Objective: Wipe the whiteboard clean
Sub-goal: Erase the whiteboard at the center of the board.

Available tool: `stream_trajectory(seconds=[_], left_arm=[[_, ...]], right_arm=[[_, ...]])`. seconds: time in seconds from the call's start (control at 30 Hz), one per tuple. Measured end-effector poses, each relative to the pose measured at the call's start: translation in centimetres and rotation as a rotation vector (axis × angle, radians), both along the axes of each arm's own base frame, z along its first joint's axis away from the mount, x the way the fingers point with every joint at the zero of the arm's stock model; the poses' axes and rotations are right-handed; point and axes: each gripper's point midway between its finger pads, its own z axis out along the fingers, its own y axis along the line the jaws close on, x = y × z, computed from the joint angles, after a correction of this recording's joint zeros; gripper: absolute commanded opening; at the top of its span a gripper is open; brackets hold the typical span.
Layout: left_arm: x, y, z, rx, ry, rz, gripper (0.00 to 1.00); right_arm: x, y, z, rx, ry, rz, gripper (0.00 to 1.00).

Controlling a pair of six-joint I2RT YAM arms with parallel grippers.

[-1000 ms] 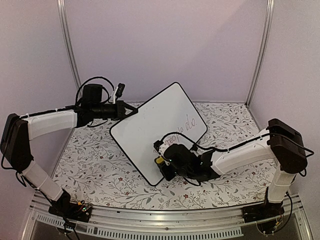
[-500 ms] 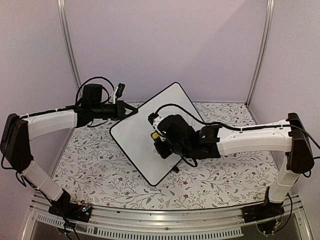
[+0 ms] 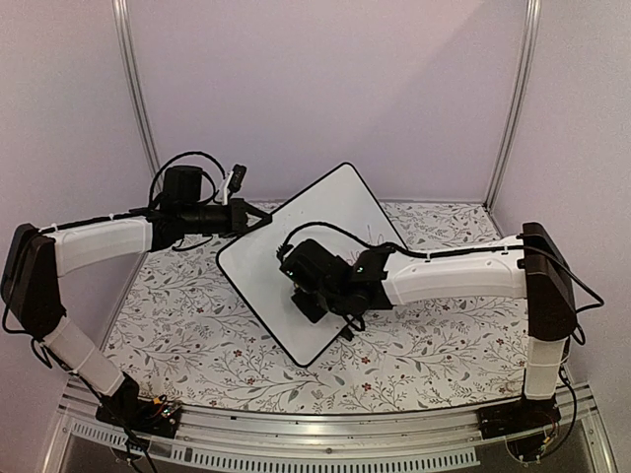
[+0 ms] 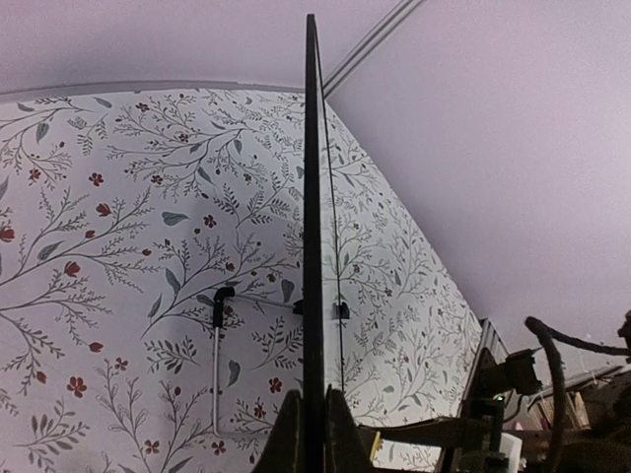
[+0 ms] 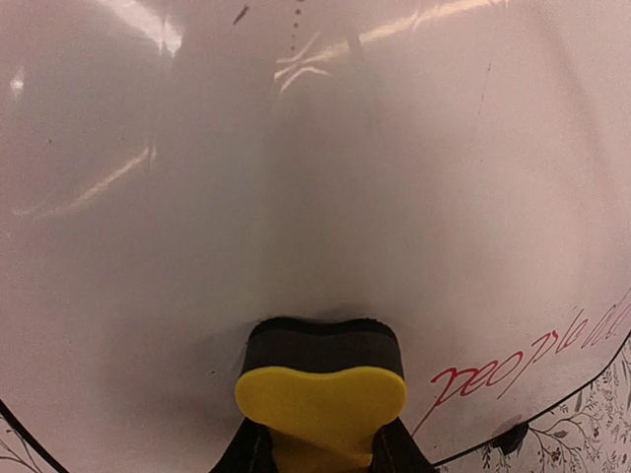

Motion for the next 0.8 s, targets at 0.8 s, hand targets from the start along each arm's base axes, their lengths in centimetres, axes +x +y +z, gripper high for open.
stream_trajectory(seconds=[0.8], left_arm=[[0.0, 0.1, -0.1, 0.005, 0.001, 0.005, 0.0]], right_arm=[[-1.3, 0.8, -1.0, 0.033, 0.041, 0.044, 0.0]])
